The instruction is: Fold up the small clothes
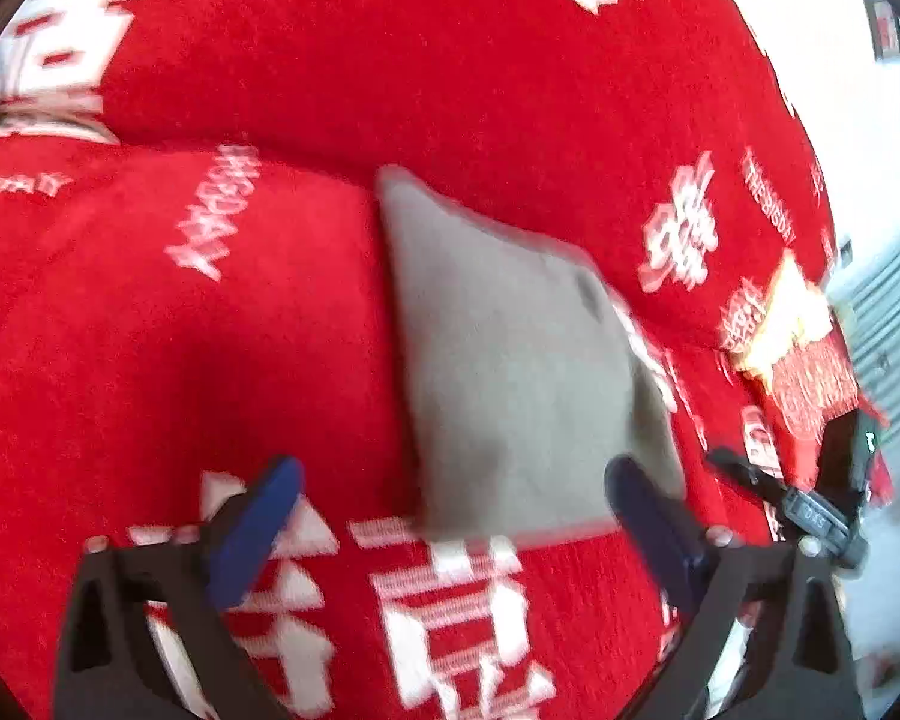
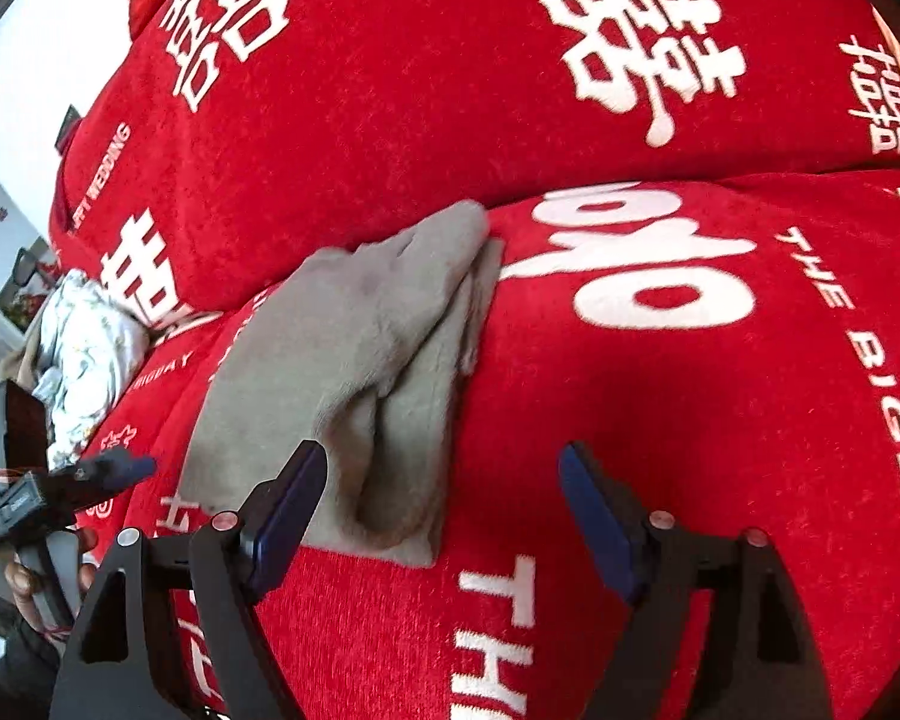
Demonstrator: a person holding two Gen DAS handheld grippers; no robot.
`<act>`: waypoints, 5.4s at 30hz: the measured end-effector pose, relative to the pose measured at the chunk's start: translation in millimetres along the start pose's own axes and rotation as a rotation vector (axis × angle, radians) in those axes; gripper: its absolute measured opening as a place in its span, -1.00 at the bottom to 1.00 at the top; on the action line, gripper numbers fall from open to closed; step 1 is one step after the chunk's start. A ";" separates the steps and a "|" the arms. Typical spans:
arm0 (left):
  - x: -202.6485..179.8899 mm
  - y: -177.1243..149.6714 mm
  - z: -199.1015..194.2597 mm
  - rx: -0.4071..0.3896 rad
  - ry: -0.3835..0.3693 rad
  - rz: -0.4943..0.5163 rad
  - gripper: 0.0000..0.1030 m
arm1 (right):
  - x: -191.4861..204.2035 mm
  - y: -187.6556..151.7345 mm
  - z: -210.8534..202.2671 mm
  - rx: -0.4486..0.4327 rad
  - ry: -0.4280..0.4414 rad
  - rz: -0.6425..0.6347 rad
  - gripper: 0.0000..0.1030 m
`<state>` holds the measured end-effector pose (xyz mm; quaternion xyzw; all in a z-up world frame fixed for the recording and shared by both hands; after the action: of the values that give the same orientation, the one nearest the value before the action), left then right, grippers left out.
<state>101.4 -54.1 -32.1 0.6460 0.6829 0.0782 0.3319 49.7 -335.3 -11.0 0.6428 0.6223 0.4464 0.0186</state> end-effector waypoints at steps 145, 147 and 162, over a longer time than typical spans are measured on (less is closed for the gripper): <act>38.5 -110.6 -89.8 0.049 0.258 0.201 0.47 | 128.5 -116.3 28.0 -0.013 -0.021 -0.017 0.17; 39.0 -110.3 -96.5 0.018 0.288 0.219 0.47 | 134.0 -113.4 13.2 -0.055 -0.007 -0.032 0.22; 74.4 -109.3 -93.9 -0.040 0.387 0.147 0.94 | 159.5 -157.0 30.7 -0.002 0.120 -0.153 0.39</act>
<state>-37.3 28.9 -44.9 0.6604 0.6832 0.2386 0.2004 -82.5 -153.4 -32.6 0.5653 0.6693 0.4818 0.0161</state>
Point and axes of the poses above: each gripper's, at about its wrist camera, not at the fingertips, and z roughly the way its jaws point, x to its left, y to its top, the point moved 8 cm from there along z, roughly the way its jaws point, and after that the axes turned 13 degrees about y, right-handed, at the moved point
